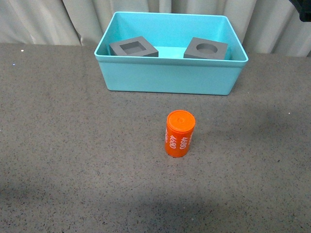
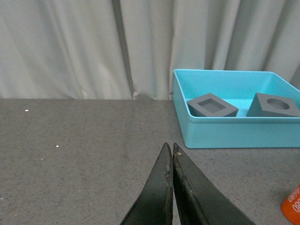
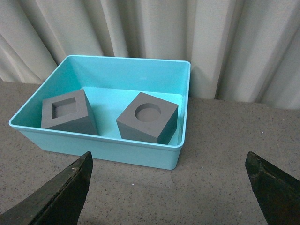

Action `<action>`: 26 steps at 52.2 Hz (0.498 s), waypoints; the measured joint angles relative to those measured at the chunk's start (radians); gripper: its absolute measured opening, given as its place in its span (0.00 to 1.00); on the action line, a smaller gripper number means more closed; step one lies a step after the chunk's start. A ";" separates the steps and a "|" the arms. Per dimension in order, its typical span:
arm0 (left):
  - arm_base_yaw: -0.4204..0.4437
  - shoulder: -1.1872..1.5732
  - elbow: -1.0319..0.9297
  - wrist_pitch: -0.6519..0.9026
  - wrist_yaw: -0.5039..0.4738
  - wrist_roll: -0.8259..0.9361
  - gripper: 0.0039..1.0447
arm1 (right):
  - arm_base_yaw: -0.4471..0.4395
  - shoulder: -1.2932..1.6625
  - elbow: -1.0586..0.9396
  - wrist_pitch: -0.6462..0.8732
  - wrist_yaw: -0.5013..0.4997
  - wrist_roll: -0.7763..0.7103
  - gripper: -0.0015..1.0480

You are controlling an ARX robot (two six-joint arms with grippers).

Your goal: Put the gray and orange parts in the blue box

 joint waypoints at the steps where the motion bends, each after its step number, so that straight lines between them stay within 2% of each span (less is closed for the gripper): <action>1: 0.005 -0.008 0.000 -0.006 0.002 0.000 0.03 | 0.000 0.000 0.000 0.000 0.000 0.000 0.91; 4: 0.030 -0.068 0.000 -0.058 0.006 0.000 0.03 | 0.000 0.000 0.000 0.000 -0.001 0.000 0.91; 26: 0.032 -0.322 -0.002 -0.295 0.010 0.000 0.03 | 0.000 0.000 0.000 0.000 0.000 0.000 0.91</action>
